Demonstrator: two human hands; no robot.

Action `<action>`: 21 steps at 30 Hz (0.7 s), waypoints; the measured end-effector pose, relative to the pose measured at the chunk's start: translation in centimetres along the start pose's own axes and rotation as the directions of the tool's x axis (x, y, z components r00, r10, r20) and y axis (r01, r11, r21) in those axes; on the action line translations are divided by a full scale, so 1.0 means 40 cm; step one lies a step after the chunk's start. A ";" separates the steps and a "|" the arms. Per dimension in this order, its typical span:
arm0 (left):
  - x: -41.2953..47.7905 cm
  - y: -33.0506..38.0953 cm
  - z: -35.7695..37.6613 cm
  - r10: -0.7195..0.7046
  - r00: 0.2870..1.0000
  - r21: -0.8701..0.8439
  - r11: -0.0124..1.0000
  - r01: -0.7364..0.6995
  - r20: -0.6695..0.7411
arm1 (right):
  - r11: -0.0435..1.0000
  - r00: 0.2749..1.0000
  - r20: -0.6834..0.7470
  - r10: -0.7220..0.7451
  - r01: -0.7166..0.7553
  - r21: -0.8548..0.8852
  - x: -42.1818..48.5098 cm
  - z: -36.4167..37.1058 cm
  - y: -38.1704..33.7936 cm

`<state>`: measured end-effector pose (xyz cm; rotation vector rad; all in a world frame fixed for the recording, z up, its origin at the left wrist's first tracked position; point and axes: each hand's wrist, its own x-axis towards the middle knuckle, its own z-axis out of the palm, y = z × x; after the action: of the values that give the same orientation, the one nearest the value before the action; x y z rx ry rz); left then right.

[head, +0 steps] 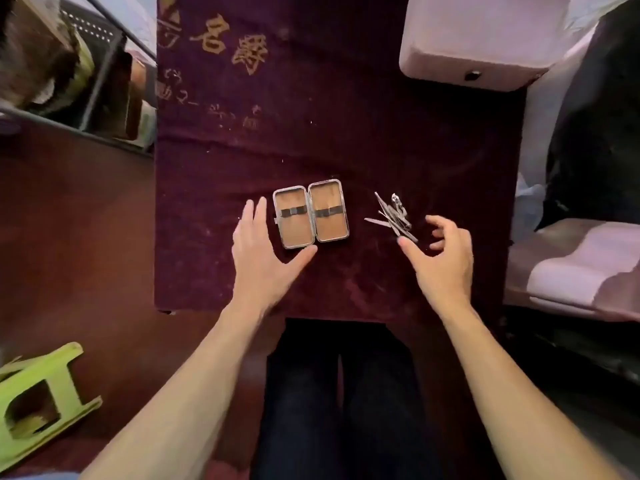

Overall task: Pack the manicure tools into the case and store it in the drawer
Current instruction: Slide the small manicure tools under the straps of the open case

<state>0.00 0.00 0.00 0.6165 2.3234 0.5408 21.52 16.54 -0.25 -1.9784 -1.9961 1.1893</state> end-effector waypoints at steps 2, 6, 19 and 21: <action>0.058 -0.028 0.046 0.123 0.991 0.069 0.990 -0.119 -0.056 | 0.994 0.994 -0.026 -0.106 0.105 -0.016 0.030 0.052 0.019; 0.108 -0.051 0.122 0.270 0.960 0.216 0.944 -0.249 -0.072 | 0.969 0.967 -0.051 -0.248 0.248 -0.012 0.063 0.127 0.056; 0.094 -0.048 0.221 0.453 0.868 0.412 0.844 -0.344 -0.204 | 0.884 0.824 -0.326 -0.464 0.455 -0.109 0.076 0.206 0.116; 0.095 -0.049 0.235 0.475 0.849 0.451 0.826 -0.339 -0.232 | 0.888 0.827 -0.330 -0.454 0.452 -0.090 0.077 0.205 0.119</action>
<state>3.37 2.54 -9.41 1.3418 2.6573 0.3855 20.30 14.89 -10.02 -1.4516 -2.1058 0.6722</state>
